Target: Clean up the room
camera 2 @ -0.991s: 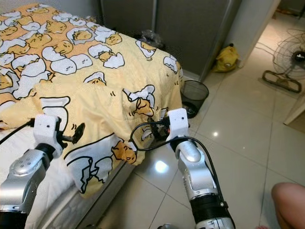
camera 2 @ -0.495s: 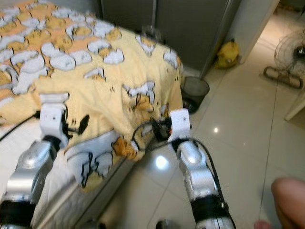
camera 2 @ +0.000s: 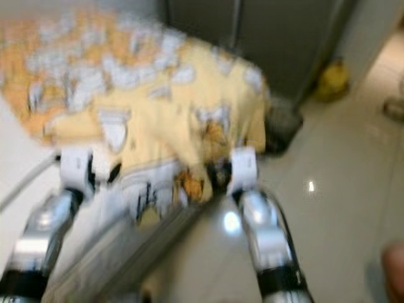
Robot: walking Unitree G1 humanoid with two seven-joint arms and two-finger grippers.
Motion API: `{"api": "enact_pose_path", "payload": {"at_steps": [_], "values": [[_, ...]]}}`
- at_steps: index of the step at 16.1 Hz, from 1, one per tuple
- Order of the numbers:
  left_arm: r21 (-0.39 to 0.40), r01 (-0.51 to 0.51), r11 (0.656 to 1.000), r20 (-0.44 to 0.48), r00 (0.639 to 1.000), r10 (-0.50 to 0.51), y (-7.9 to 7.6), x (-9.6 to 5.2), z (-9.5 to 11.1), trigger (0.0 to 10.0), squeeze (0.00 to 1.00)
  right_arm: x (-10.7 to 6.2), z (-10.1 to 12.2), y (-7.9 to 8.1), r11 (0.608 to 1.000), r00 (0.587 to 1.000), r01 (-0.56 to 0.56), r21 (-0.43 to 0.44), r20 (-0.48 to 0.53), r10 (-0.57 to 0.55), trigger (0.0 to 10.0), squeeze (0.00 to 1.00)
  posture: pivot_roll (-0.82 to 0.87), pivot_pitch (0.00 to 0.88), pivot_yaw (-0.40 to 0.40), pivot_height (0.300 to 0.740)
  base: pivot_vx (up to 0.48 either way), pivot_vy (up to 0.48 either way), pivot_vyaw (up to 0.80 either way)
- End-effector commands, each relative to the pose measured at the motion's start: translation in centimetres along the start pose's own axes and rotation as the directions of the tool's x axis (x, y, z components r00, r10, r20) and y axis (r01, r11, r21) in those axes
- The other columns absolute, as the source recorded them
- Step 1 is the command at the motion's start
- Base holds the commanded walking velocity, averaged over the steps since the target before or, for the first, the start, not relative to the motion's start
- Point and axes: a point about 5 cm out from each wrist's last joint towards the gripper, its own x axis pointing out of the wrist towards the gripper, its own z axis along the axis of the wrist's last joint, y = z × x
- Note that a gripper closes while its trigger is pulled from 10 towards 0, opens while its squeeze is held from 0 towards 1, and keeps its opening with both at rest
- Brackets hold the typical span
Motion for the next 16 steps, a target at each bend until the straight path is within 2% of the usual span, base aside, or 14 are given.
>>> {"api": "enact_pose_path", "payload": {"at_steps": [1, 3, 4, 6, 7, 8, 9, 10, 13, 16], "values": [[0.002, 0.007, 1.000, 0.005, 1.000, -0.007, -0.2, 0.2, 0.3, 10.0, 0.00, 0.0, 0.4, -0.2, 1.000, 1.000, 0.004, -0.004, 0.013, -0.004, 10.0, 0.00, -0.09, 0.027, 0.001, 0.740, 0.000, 0.000, 0.00], [0.005, 0.044, 0.999, -0.079, 0.996, -0.044, -0.7, 0.4, -0.8, 10.0, 0.00, 0.0, 0.4, -0.1, 1.000, 1.000, 0.004, -0.002, 0.010, -0.004, 10.0, 0.00, -0.09, 0.026, 0.005, 0.740, 0.000, 0.000, 0.00], [0.012, 0.076, 0.997, -0.183, 0.980, -0.073, -1.2, 0.8, -2.1, 10.0, 0.00, -0.2, 0.5, -0.1, 1.000, 1.000, -0.003, -0.003, 0.006, 0.003, 10.0, 0.00, -0.09, 0.029, 0.007, 0.740, 0.000, 0.000, 0.00], [-0.010, 0.078, 0.997, -0.187, 0.979, -0.079, -1.5, 1.9, -1.7, 10.0, 0.00, -1.1, 0.4, -0.2, 1.000, 1.000, -0.018, -0.025, -0.021, 0.018, 10.0, 0.00, -0.11, 0.035, 0.010, 0.740, 0.000, 0.000, 0.00], [-0.009, 0.045, 0.999, -0.193, 0.980, -0.046, -1.1, 3.0, -0.9, 10.0, 0.00, -2.2, -0.4, -0.5, 0.999, 0.997, -0.020, -0.041, -0.073, 0.017, 10.0, 0.00, -0.14, 0.043, 0.023, 0.740, 0.000, 0.000, 0.00], [-0.004, 0.020, 1.000, -0.204, 0.979, -0.021, -0.6, 3.6, -0.6, 10.0, 0.00, -3.1, -1.0, -0.2, 0.998, 0.992, -0.045, -0.038, -0.119, 0.040, 10.0, 0.00, -0.16, 0.049, 0.027, 0.740, 0.000, 0.000, 0.00], [-0.003, 0.013, 1.000, -0.224, 0.974, -0.013, -0.4, 4.0, -0.6, 10.0, 0.00, -4.2, -2.4, 1.0, 0.989, 0.963, -0.148, -0.013, -0.229, 0.141, 10.0, 0.00, -0.17, 0.056, 0.032, 0.740, 0.000, 0.000, 0.00], [-0.013, 0.024, 1.000, -0.240, 0.970, -0.026, -0.7, 4.3, -0.7, 10.0, 0.00, -4.8, -3.0, 1.8, 0.977, 0.940, -0.213, -0.005, -0.273, 0.203, 10.0, 0.00, -0.17, 0.062, 0.032, 0.740, 0.000, 0.000, 0.00], [-0.030, 0.046, 0.998, -0.277, 0.959, -0.053, -1.4, 4.7, -1.1, 10.0, 0.00, -5.5, -3.9, 1.9, 0.975, 0.920, -0.224, -0.005, -0.332, 0.209, 10.0, 0.00, -0.17, 0.071, 0.031, 0.740, 0.000, 0.000, 0.00], [0.006, 0.000, 1.000, -0.349, 0.937, 0.002, -0.8, 4.7, -2.1, 10.0, 0.00, -5.9, -3.5, 2.0, 0.969, 0.903, -0.246, 0.022, -0.360, 0.237, 10.0, 0.00, -0.18, 0.085, 0.028, 0.740, 0.000, 0.000, 0.00]]}}
